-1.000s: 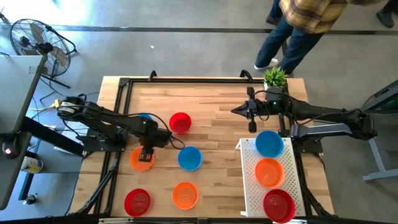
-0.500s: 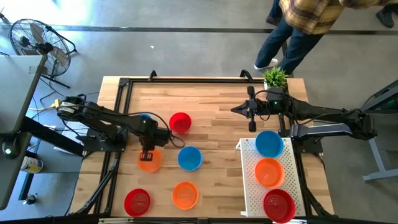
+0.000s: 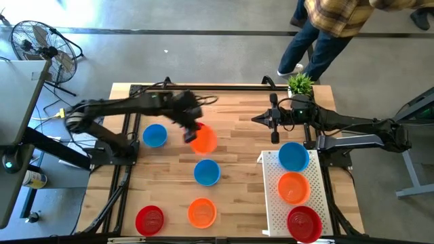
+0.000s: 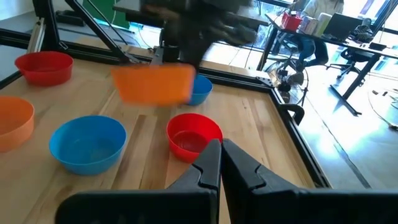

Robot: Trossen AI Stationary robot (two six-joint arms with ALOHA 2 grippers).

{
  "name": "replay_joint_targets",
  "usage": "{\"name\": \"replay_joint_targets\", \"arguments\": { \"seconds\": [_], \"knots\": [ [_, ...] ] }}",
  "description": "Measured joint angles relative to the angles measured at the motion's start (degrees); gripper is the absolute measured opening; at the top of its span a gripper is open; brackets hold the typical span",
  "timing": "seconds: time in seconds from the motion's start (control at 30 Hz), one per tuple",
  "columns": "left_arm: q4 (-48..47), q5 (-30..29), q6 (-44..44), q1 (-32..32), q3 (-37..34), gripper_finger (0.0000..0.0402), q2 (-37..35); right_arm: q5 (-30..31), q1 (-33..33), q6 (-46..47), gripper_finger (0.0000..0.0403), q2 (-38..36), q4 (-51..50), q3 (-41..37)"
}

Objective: Pick & Place Mini bowls
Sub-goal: Stack the orange bowl on top of the other orange bowl on the shelf

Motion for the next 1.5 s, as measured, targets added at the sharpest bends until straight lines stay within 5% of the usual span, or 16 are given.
{"name": "replay_joint_targets", "arguments": {
  "seconds": [0.17,0.53,0.93,1.5],
  "knots": [
    [8.37,2.54,3.12,4.1,6.98,0.0001,10.18,-0.01,0.0,0.31,0.0,0.0,0.0,0.0],
    [11.48,5.9,3.68,7.51,16.06,0.0001,29.19,0.0,-0.02,0.39,0.0,0.0,-0.02,0.0],
    [12.57,5.2,2.7,7.54,20.82,0.0,37.65,0.0,-0.02,1.23,0.0,0.0,-0.07,0.0],
    [12.64,3.44,4.37,7.54,21.14,0.0046,37.92,0.02,0.02,3.02,0.0,0.0,-0.66,0.02]
  ]
}}
